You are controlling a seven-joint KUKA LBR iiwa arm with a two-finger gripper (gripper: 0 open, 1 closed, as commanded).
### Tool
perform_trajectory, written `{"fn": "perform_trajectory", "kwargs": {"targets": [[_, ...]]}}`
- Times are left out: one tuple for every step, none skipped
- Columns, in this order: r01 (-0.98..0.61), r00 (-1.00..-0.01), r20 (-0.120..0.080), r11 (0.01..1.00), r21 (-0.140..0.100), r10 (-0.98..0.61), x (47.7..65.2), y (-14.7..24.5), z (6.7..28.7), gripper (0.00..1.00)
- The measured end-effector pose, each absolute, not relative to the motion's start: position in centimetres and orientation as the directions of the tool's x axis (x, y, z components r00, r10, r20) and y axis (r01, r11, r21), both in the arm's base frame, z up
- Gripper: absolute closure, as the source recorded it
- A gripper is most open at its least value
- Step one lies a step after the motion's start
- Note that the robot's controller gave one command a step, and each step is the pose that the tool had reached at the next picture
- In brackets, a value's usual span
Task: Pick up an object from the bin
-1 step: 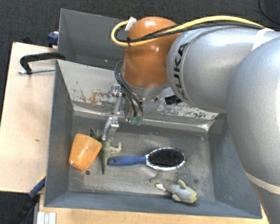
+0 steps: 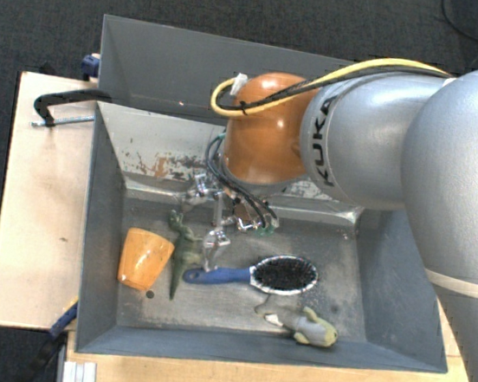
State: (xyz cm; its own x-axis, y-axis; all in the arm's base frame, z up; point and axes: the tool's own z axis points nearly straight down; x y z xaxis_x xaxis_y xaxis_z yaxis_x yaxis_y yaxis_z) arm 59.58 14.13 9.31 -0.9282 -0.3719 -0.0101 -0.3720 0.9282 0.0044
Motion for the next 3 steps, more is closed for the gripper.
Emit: {"fn": "perform_trajectory", "kwargs": {"targets": [[-0.371, -0.928, 0.006, 0.928, 0.004, -0.371, 59.3, 13.8, 9.1, 1.00], [-0.475, -0.880, -0.016, 0.880, -0.003, -0.475, 58.5, 13.7, 20.4, 1.00], [-0.474, -0.881, -0.007, 0.881, 0.000, -0.474, 58.4, 13.6, 19.9, 0.00]]}}
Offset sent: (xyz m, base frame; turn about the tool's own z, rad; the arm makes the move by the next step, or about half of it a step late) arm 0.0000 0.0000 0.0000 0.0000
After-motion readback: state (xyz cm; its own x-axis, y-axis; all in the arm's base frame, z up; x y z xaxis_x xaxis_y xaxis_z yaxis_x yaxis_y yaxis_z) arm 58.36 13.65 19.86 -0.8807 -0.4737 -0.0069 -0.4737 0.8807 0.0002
